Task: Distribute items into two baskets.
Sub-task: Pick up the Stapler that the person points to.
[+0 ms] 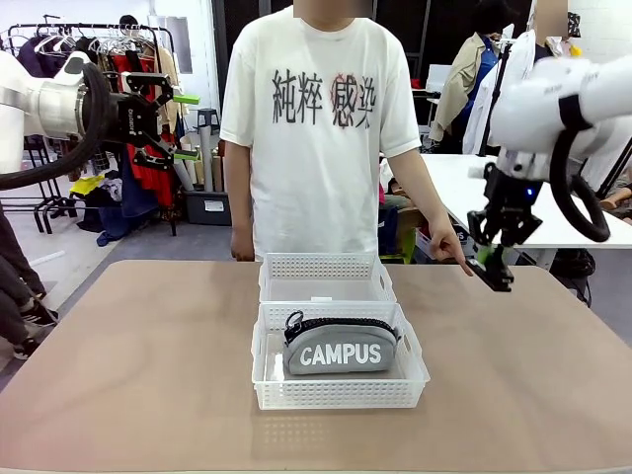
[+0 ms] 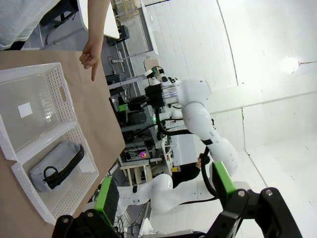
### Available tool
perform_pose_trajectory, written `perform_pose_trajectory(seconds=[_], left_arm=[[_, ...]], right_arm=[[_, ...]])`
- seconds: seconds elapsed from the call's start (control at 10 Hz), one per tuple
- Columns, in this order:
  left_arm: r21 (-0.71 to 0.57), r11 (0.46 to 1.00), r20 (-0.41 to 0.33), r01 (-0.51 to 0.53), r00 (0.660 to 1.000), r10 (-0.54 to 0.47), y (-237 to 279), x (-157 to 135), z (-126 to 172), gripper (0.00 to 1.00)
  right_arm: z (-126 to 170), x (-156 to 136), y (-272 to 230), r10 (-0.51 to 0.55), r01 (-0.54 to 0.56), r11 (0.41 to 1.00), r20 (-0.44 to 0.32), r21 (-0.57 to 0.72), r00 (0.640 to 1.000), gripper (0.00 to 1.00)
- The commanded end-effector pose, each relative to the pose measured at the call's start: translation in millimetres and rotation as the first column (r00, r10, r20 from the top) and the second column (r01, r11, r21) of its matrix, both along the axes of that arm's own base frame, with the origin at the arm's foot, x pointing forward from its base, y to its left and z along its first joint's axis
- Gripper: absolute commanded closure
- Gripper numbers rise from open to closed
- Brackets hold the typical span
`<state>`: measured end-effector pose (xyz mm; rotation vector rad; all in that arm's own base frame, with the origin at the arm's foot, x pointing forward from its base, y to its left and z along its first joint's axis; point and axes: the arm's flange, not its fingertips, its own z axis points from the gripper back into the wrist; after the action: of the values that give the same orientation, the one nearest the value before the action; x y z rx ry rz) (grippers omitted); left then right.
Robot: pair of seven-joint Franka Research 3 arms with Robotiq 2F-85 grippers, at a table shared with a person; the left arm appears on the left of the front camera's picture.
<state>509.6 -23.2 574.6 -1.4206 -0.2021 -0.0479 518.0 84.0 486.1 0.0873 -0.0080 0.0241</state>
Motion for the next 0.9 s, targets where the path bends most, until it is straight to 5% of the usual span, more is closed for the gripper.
perform_pose_trajectory(seconds=[0.0,0.4,0.8], left_arm=[[-0.002,1.000,0.003,0.000,1.000,0.000,0,-2,2,0.00],[-0.002,1.000,0.003,0.000,1.000,0.000,0,-2,2,0.00],[-0.002,1.000,0.003,0.000,1.000,0.000,0,-2,2,0.00]], right_arm=[[40,16,22,-0.017,0.017,1.000,0.019,0.019,1.000,1.00],[127,24,52,-0.023,0.020,0.999,0.151,0.027,0.988,1.00],[193,30,58,-0.051,0.041,0.998,0.193,0.056,0.980,1.00]])
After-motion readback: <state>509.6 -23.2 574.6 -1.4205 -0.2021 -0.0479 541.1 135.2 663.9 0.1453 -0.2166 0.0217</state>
